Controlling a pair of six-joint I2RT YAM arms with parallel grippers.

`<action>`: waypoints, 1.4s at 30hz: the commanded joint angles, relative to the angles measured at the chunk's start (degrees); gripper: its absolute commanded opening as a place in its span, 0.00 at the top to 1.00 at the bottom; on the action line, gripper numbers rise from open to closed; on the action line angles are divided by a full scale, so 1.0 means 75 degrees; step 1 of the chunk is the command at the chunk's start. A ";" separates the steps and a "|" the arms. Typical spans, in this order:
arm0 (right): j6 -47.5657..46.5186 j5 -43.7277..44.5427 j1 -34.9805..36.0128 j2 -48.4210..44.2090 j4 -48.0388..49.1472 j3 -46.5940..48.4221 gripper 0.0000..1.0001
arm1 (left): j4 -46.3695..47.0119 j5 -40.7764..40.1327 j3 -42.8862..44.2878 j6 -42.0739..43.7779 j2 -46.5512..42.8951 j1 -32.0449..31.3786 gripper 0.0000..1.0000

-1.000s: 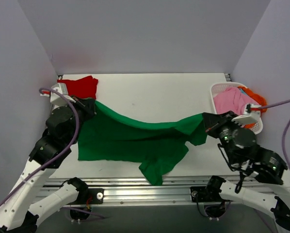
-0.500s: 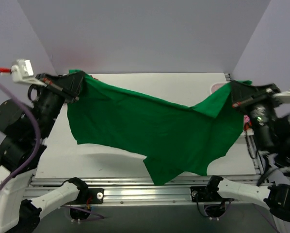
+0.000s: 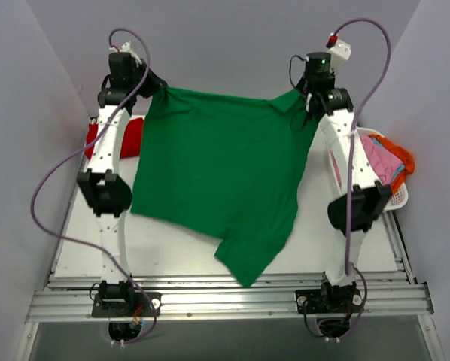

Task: Fold and stack the t-shirts
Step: Flatten the tshirt out

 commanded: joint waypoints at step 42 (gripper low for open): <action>-0.0779 -0.4887 -0.1019 -1.1344 0.0550 -0.4271 1.00 | 0.4968 0.2063 -1.0720 -0.0797 -1.3735 -0.1377 0.98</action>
